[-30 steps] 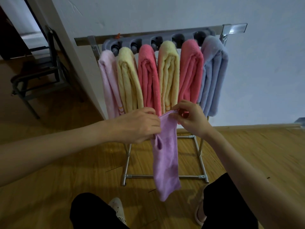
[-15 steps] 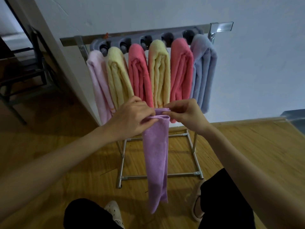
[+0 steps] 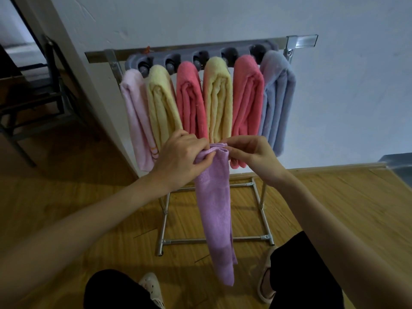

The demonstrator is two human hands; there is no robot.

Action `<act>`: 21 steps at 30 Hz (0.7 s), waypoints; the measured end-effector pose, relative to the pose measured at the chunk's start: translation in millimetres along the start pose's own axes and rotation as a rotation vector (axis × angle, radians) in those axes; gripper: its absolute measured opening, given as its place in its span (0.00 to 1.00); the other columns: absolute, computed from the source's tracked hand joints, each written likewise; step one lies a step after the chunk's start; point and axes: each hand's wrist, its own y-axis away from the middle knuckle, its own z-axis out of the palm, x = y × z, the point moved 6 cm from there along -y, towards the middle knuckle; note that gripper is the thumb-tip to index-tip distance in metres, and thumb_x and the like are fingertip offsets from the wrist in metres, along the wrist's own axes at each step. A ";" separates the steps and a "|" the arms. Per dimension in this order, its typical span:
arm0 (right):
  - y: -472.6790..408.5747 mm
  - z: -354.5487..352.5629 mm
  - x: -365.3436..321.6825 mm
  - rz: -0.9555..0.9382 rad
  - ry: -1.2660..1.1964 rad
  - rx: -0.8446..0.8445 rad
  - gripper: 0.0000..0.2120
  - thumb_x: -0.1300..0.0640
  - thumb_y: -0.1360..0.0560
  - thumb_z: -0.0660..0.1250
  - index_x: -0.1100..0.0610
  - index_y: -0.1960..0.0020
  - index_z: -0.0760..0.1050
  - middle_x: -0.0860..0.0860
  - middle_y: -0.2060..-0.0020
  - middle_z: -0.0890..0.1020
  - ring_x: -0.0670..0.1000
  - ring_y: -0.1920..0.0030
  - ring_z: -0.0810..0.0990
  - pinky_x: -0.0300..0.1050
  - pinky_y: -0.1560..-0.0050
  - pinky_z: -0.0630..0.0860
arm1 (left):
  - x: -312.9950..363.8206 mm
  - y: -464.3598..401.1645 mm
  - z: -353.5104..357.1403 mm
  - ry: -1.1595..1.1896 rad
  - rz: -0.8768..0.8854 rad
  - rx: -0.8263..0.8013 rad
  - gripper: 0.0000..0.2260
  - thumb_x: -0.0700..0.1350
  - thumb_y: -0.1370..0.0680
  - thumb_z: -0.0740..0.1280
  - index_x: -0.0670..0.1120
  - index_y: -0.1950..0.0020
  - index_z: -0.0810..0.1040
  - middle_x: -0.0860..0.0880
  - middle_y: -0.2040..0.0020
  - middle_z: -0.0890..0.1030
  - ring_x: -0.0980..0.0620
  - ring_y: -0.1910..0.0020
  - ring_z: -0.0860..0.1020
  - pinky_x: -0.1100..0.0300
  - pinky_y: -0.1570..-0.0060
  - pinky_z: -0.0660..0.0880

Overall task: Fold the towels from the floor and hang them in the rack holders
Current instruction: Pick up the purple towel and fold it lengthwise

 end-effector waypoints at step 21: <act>-9.3 10.3 9.0 -0.019 0.203 0.146 0.03 0.68 0.22 0.61 0.63 0.49 0.69 0.51 0.61 0.76 0.40 0.67 0.74 0.38 0.66 0.74 | -30.2 27.0 1.3 -0.037 -0.045 0.166 0.13 0.49 0.25 0.69 0.42 0.46 0.77 0.45 0.50 0.79 0.49 0.46 0.75 0.60 0.40 0.66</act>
